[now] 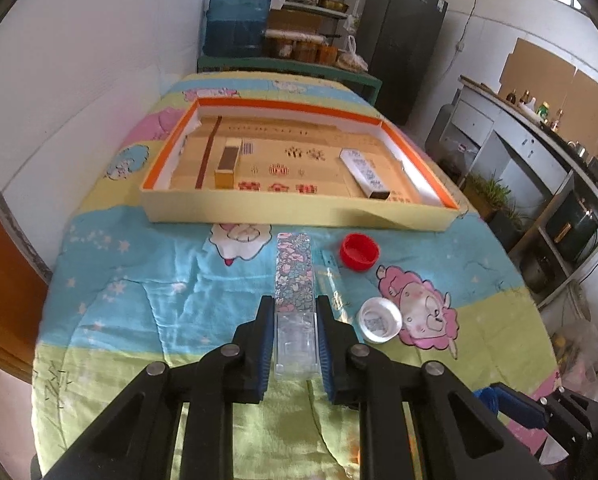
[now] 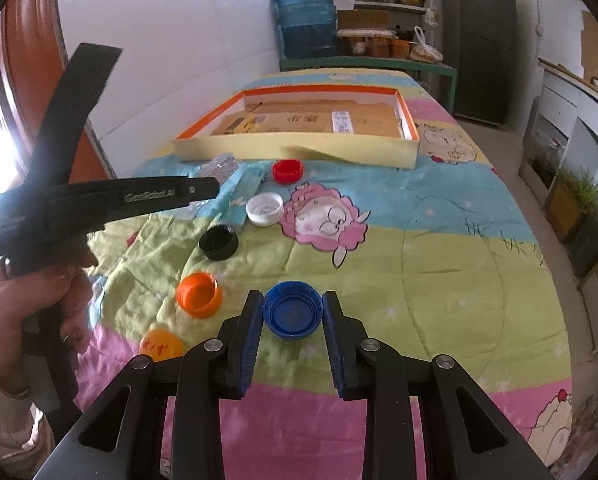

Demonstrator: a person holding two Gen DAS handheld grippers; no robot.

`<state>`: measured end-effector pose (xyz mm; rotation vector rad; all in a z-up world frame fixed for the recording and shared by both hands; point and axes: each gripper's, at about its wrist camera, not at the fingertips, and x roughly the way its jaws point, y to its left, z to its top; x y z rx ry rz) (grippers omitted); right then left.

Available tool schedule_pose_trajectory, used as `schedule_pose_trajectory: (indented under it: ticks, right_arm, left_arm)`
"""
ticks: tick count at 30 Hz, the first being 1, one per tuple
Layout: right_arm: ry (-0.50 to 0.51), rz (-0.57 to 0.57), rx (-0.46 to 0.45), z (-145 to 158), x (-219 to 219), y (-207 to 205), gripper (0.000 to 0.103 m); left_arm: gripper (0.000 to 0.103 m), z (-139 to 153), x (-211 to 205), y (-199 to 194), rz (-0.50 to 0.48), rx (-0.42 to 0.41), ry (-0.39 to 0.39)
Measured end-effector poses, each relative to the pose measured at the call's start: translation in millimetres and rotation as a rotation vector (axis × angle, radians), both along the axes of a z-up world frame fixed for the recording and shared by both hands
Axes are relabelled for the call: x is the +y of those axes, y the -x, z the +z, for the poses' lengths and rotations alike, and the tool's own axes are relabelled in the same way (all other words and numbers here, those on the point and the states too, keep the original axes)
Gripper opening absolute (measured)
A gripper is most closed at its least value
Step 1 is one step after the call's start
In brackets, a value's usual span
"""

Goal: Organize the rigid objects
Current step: 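Carry the clear tube with left gripper while right gripper carries the blue cap toward the lid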

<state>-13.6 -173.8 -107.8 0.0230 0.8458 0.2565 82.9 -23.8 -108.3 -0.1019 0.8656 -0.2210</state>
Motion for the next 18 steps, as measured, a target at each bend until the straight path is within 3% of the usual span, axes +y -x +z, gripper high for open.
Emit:
schedule_pose_trajectory:
  ticks: [18]
  right_arm:
    - [-0.005,-0.029,-0.151,54.9,-2.0,-52.9,0.031]
  left_arm:
    - [0.020,51.4,11.8,1.2,0.010,-0.117,0.033]
